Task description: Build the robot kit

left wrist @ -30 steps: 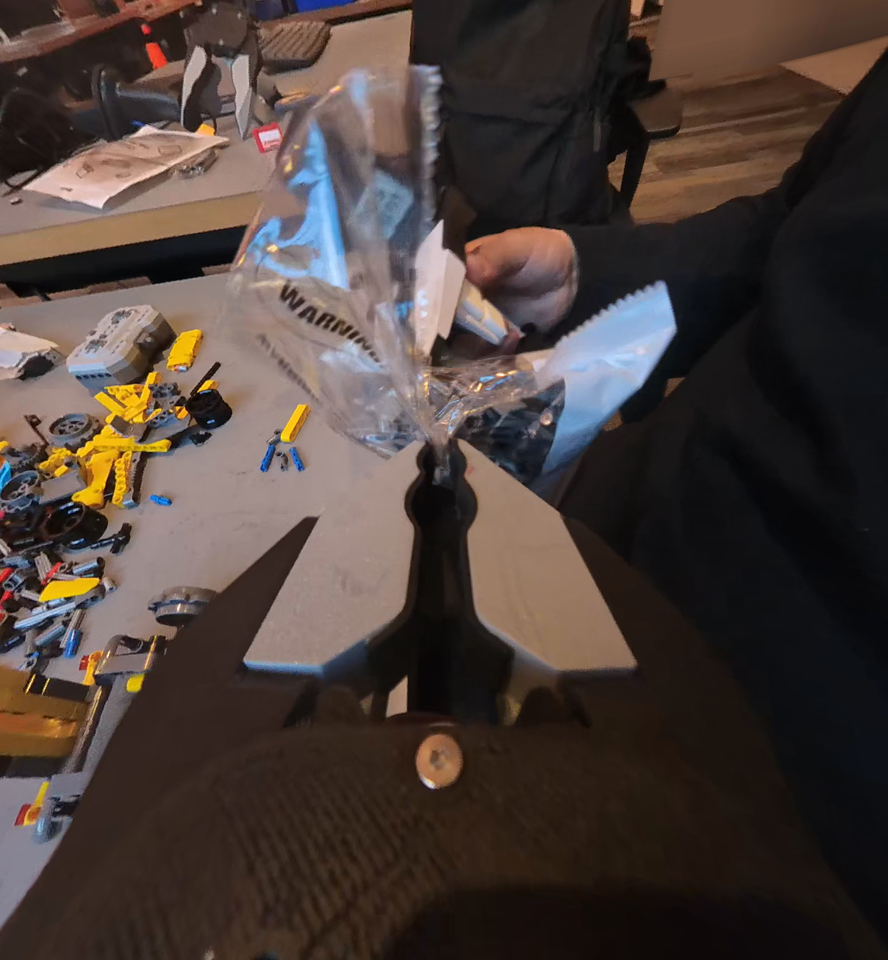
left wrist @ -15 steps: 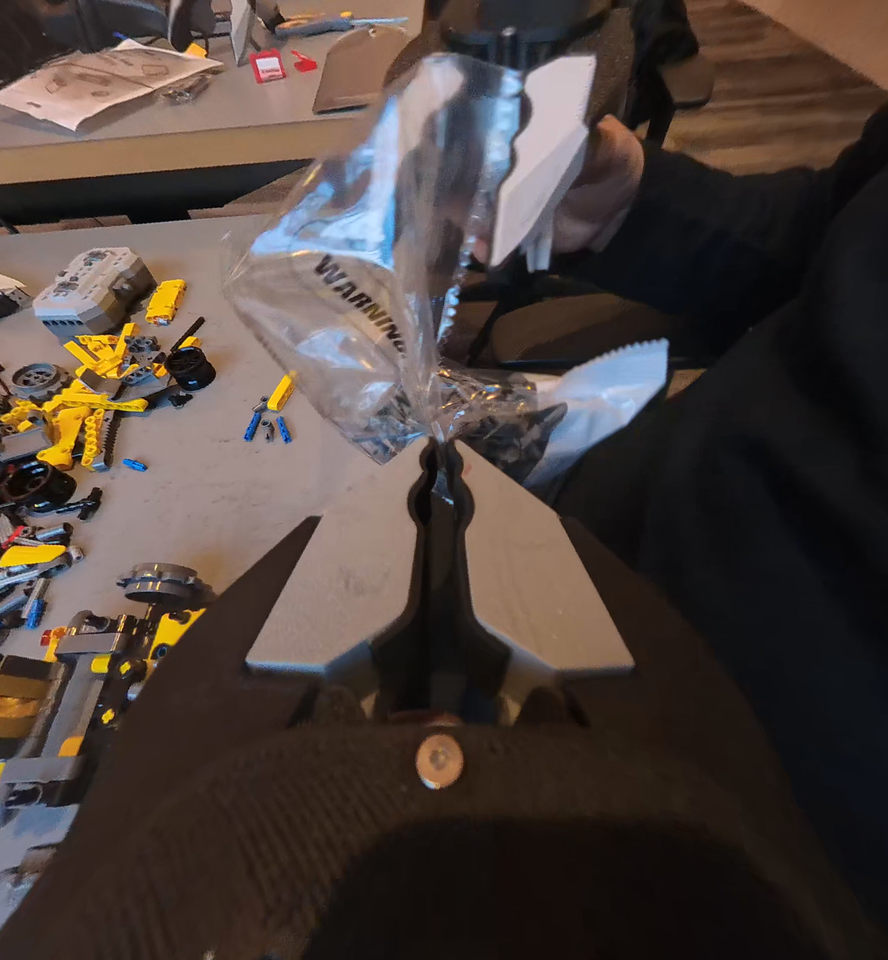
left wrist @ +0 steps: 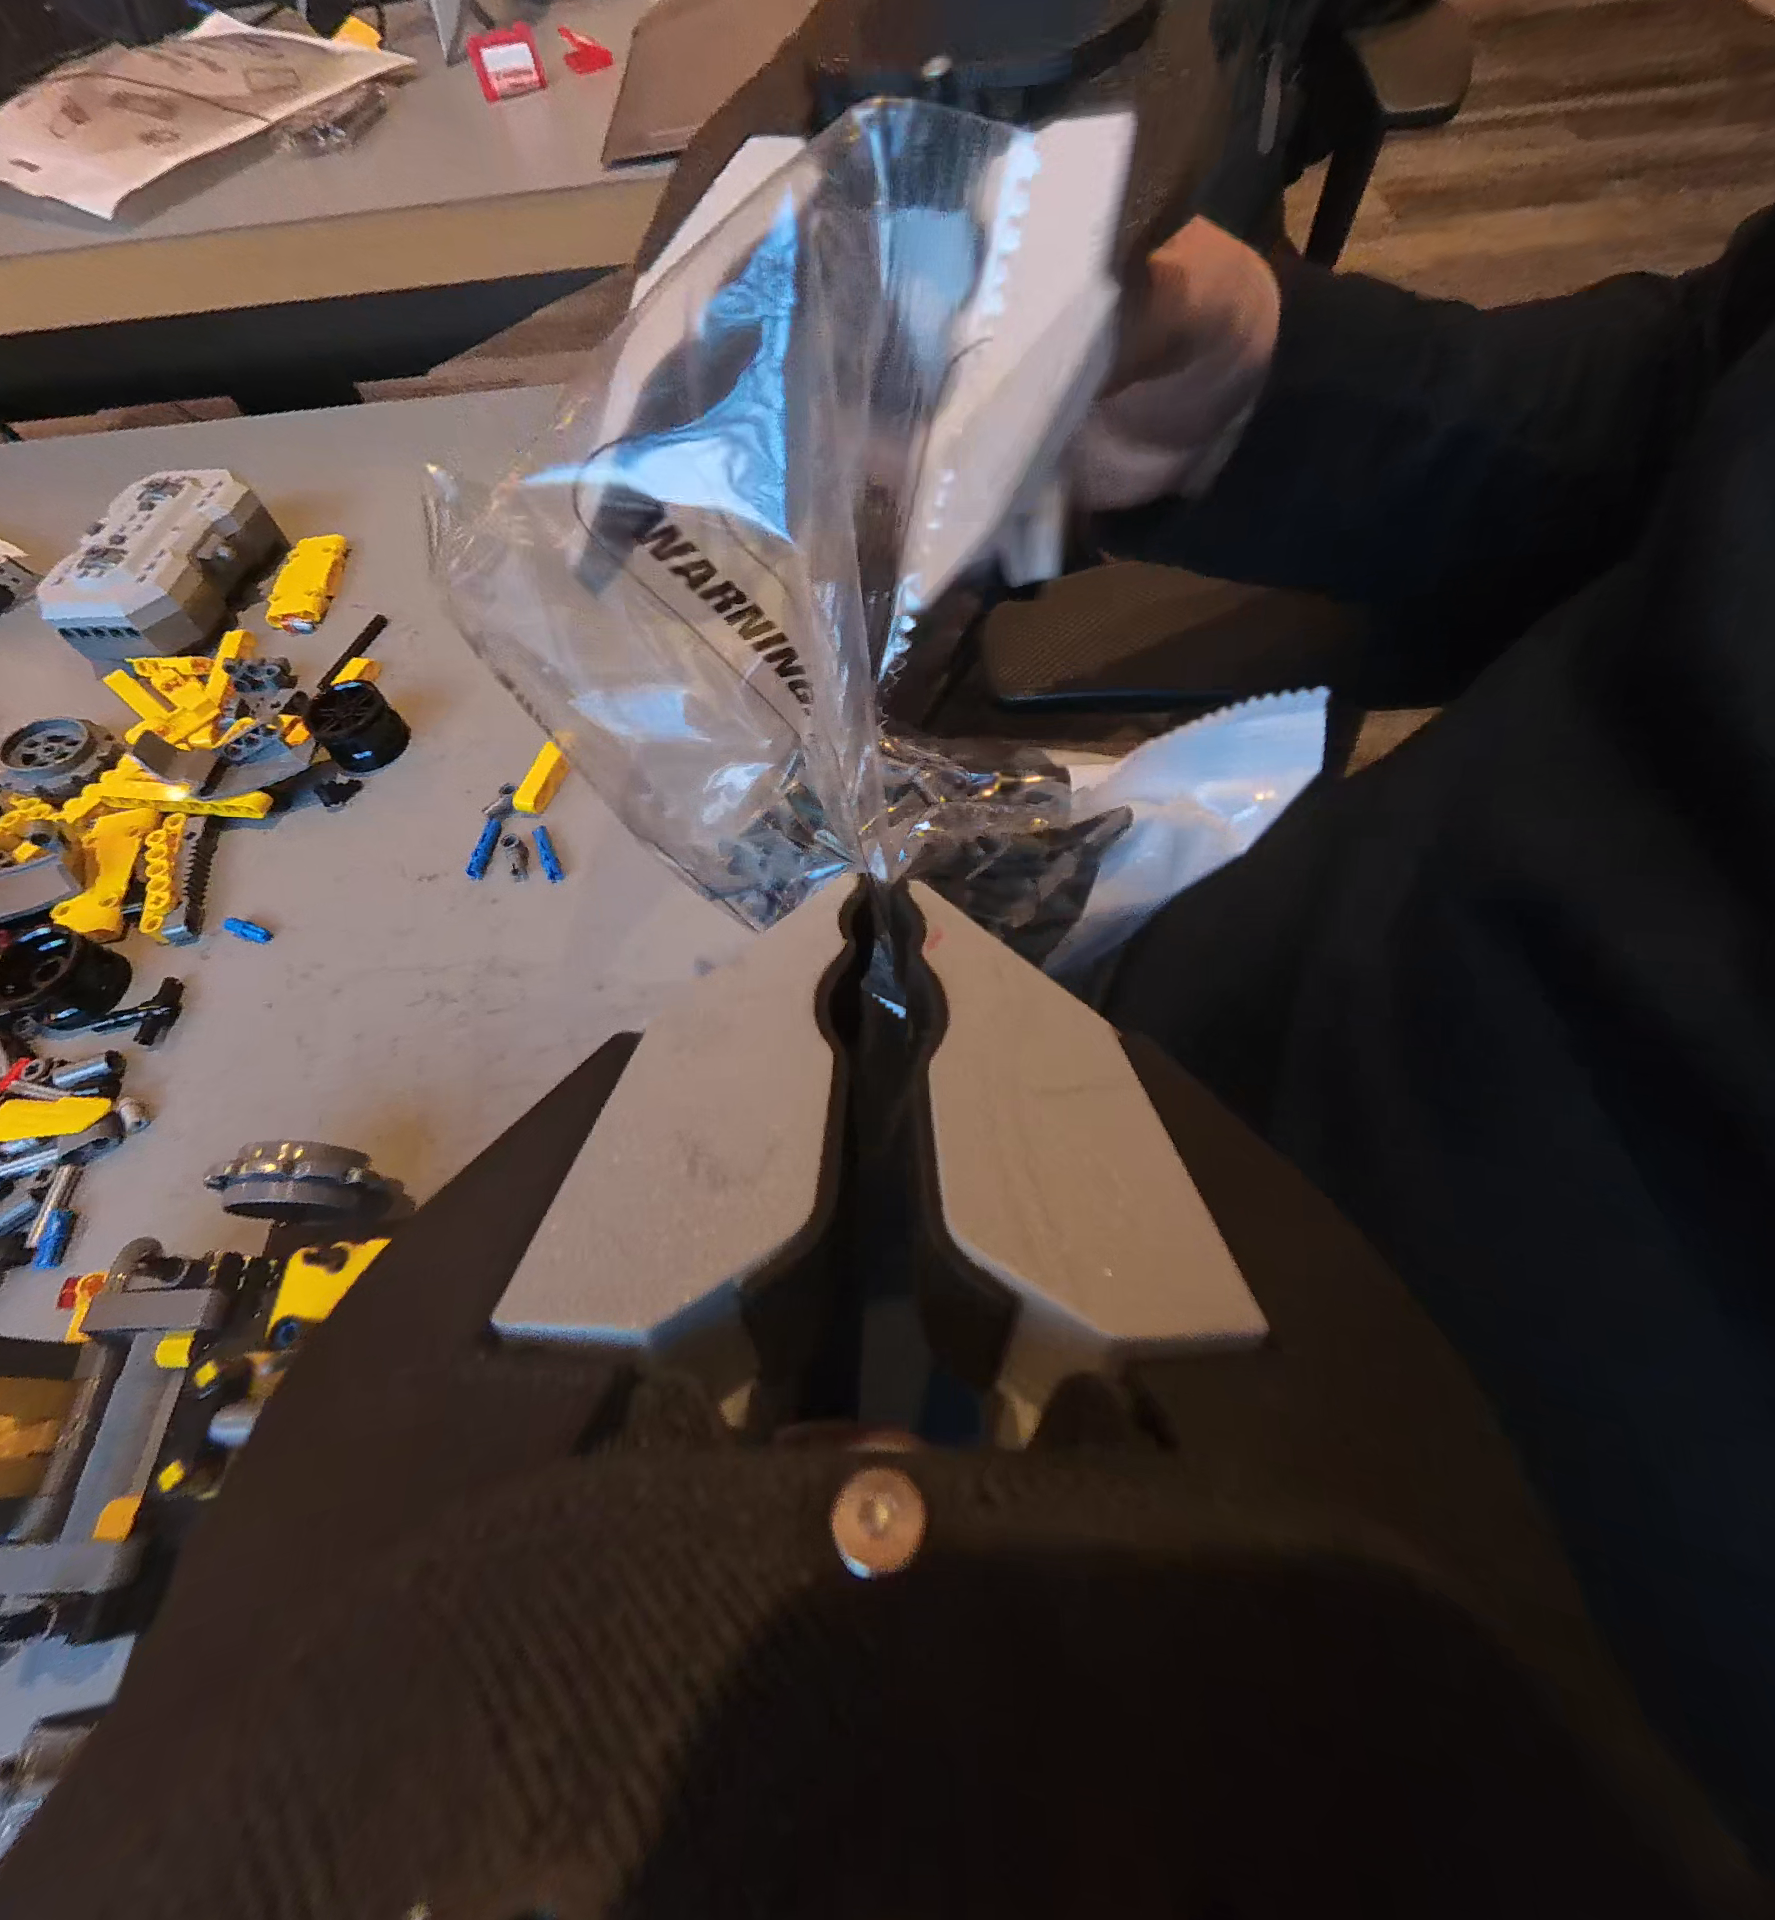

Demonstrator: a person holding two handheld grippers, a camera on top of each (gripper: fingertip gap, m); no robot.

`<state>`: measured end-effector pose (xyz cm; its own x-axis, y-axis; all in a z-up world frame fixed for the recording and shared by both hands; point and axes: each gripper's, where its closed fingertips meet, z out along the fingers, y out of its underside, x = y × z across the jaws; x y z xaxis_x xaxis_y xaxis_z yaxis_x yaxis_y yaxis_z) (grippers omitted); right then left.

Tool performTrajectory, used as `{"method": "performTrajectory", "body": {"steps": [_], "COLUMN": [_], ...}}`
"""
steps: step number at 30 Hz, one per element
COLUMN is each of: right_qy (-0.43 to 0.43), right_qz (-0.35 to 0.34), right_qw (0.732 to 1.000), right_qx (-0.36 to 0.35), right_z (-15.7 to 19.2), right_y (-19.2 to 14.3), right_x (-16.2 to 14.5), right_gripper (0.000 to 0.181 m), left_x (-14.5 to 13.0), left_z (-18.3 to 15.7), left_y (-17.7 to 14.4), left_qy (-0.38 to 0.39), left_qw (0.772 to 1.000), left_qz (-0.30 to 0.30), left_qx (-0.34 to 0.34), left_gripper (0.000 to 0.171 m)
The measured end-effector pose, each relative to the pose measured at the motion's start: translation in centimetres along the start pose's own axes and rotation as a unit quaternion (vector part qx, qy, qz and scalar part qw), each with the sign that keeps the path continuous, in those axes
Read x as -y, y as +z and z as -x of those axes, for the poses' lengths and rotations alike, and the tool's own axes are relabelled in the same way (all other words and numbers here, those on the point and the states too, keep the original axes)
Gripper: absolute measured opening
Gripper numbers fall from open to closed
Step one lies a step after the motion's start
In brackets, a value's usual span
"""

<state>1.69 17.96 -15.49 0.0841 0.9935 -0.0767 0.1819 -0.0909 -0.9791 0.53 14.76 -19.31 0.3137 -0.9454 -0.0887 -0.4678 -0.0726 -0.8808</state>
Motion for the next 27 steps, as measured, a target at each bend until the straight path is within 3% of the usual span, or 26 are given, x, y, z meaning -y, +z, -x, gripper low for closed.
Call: {"method": "performTrajectory", "body": {"steps": [2, 6, 7, 10, 13, 19, 21, 27], "right_qy": [-0.021, -0.028, -0.031, -0.022, -0.014, -0.046, -0.061, -0.095], "right_qz": [0.013, 0.034, 0.041, 0.043, 0.049, 0.088, 0.101, 0.114], "right_qw": [1.0, 0.998, 0.998, 0.997, 0.997, 0.991, 0.989, 0.985], "right_qx": [-0.02, -0.035, -0.042, -0.063, -0.058, -0.088, -0.089, -0.085], "right_z": [-0.4, -0.6, -0.8, -1.2, -1.0, -1.0, -0.4, 0.9], "right_y": [0.3, 0.5, 0.5, 0.4, 1.0, 2.2, 2.8, 3.8], "right_x": [-0.4, -0.8, -1.0, -1.2, -1.6, -2.6, -2.8, -3.4], "right_gripper": [0.019, 0.009, 0.0, 0.0, 0.0, 0.0, 0.0, 0.001], "left_x": [-0.2, -1.1, -1.4, -1.6, 0.4, 2.5, 2.9, 1.9], "left_z": [0.0, 1.7, 2.3, 4.1, 2.9, 2.4, 2.7, 2.9], "left_y": [0.3, -0.1, -0.3, -1.8, -2.3, -1.7, -1.3, -1.1], "left_qy": [-0.001, -0.031, -0.044, -0.069, -0.087, -0.105, -0.122, -0.156], "left_qw": [1.0, 0.999, 0.998, 0.993, 0.994, 0.99, 0.987, 0.984], "left_qz": [0.004, 0.018, 0.026, 0.038, 0.0, -0.019, -0.029, -0.031], "left_qx": [0.004, 0.035, 0.046, 0.088, 0.059, 0.093, 0.102, 0.081], "left_gripper": [0.0, 0.0, 0.0, 0.0, 0.005, 0.048, 0.047, 0.009]}}
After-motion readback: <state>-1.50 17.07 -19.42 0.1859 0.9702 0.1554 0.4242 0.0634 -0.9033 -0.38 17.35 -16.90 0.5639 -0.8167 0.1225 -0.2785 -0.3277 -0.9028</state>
